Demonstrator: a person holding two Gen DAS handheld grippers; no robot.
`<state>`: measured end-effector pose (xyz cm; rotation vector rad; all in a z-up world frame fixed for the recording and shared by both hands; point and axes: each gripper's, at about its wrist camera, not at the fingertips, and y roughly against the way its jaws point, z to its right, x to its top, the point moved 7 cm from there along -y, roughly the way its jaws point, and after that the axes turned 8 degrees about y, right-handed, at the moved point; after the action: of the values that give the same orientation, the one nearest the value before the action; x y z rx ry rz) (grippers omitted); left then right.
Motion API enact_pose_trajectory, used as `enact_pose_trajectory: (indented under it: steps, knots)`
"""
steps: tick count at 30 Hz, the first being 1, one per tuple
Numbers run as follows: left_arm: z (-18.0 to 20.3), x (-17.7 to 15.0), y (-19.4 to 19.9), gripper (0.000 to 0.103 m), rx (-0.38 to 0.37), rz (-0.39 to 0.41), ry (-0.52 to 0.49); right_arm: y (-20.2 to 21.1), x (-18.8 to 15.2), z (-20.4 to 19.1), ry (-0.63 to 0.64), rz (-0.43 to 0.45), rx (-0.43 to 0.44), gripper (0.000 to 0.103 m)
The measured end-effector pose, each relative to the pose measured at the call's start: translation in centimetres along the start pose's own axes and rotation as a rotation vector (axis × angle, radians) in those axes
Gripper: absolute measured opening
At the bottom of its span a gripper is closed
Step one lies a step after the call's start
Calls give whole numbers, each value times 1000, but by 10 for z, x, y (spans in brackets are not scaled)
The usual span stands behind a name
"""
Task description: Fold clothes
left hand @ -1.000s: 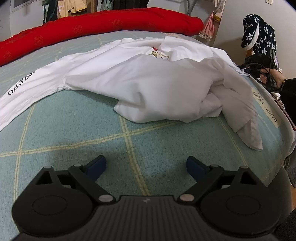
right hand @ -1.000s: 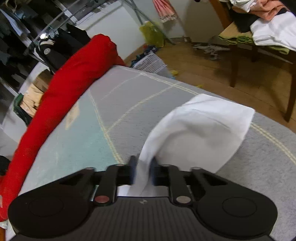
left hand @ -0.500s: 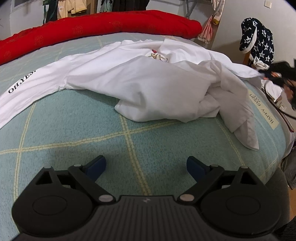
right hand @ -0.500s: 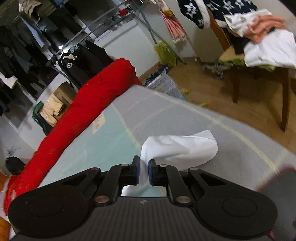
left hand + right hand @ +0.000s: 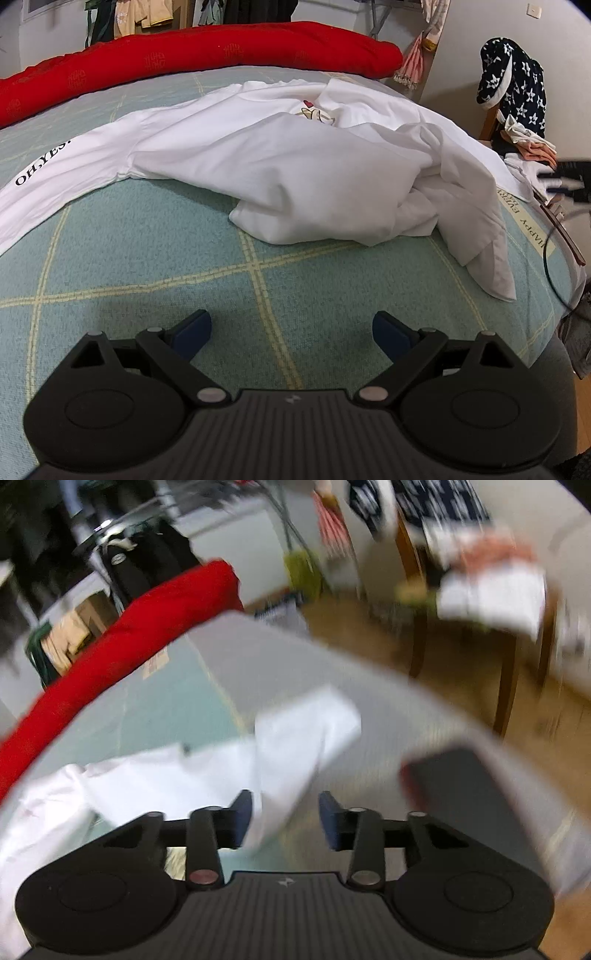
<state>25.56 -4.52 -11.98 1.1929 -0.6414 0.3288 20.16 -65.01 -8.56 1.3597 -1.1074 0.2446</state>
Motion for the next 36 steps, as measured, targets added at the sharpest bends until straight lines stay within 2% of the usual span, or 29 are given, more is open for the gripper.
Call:
enact_pose_trajectory:
  steps: [3,6,7,9,10,13,17,21,23,24,27,30,33,36]
  knots:
    - [1,1,-2,94,11,-1,-3,-27,29,-12,90,10,-22,56]
    - [2,1,-2,94,16,-5,-7,-68,37,-20,139,-55,-49,55]
    - [2,1,-2,94,17,-6,-8,-80,35,-22,164,-81,-68,54]
    - [2,1,-2,94,17,-8,-12,-92,30,-22,212,-112,-108,40]
    - [1,1,-2,94,14,-9,-14,-90,28,-21,230,-109,-124,33]
    - [1,1,-2,94,8,-8,-15,-73,24,-13,244,-80,-167,24]
    - [0,1,-2,94,4,-2,-16,-40,13,8,248,-65,-226,24]
    - [0,0,-1,94,-6,4,-10,-9,2,33,198,-70,-274,31]
    - [0,1,-1,94,-7,4,-12,3,1,39,183,-56,-296,40]
    - [0,1,-2,94,-7,3,-13,6,2,39,180,-44,-295,41]
    - [0,1,-2,94,-5,2,-12,9,14,19,201,3,-224,43]
    - [1,1,-2,94,2,1,-11,-5,26,-27,244,35,-57,43]
    - [2,2,-3,94,10,-5,-15,-32,32,-78,281,26,104,41]
    - [2,2,-4,94,15,-9,-16,-60,33,-125,322,7,205,35]
